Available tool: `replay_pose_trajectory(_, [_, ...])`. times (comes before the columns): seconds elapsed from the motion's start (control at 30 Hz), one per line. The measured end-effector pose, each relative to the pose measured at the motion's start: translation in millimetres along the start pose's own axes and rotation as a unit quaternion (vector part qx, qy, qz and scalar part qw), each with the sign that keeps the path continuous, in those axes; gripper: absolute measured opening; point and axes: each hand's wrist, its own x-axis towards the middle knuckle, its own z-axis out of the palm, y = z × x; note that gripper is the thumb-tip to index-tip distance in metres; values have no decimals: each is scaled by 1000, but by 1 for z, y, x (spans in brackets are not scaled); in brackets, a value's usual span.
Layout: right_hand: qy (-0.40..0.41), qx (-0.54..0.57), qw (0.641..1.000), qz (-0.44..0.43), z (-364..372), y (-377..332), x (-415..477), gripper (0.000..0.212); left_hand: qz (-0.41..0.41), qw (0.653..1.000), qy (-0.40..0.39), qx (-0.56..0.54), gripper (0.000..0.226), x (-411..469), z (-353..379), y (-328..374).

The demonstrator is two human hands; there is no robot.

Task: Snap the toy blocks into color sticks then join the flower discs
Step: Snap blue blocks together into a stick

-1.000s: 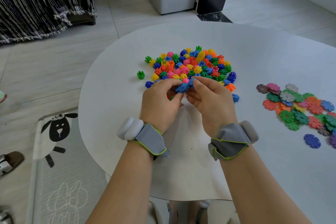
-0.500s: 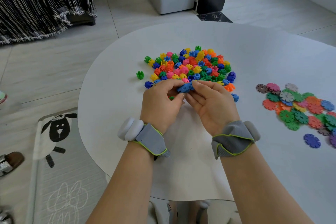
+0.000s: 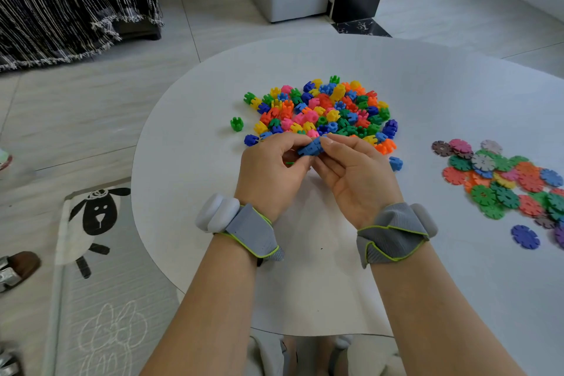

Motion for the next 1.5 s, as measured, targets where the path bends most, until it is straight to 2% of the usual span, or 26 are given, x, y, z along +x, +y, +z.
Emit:
replay_pose_trajectory(0.2, [25,-81,995,-51,0,5,1,6,0,1000,-3,31,27,0,0,4])
replay_pose_trajectory(0.37, [27,-58,997,-44,1,2,-1,18,7,999,-14,47,33,3,1,6])
replay_pose_trajectory(0.43, [58,-127,985,-99,-1,2,1,16,5,999,-17,49,35,5,2,8])
replay_pose_trajectory(0.5, [111,-273,937,-189,-8,3,6,19,4,998,-9,63,36,6,0,8])
replay_pose_trajectory(0.57, [139,-452,843,-256,-15,1,9,21,-1,998,-3,70,36,6,-1,6])
replay_pose_trajectory(0.63, [140,-592,752,-253,-17,1,11,25,-7,997,6,80,35,5,-2,4])
replay_pose_trajectory(0.67, [134,-635,724,-233,-17,1,11,25,-6,996,12,84,35,5,-2,3])
replay_pose_trajectory(0.87, [129,-712,658,-209,-11,4,11,32,26,995,17,98,33,3,3,6])
replay_pose_trajectory(1.03, [156,-716,646,-213,-14,6,16,32,28,994,14,104,34,5,4,6])
replay_pose_trajectory(1.17, [123,-698,663,-240,-17,6,17,25,30,993,18,117,33,5,4,4])
replay_pose_trajectory(1.27, [115,-685,672,-257,-19,3,16,32,35,992,19,119,33,5,3,3])
replay_pose_trajectory(1.4, [99,-675,692,-238,-23,-1,13,32,35,992,21,117,32,6,3,1])
replay_pose_trajectory(1.5, [77,-687,687,-225,-23,0,13,31,35,992,21,119,33,6,4,1])
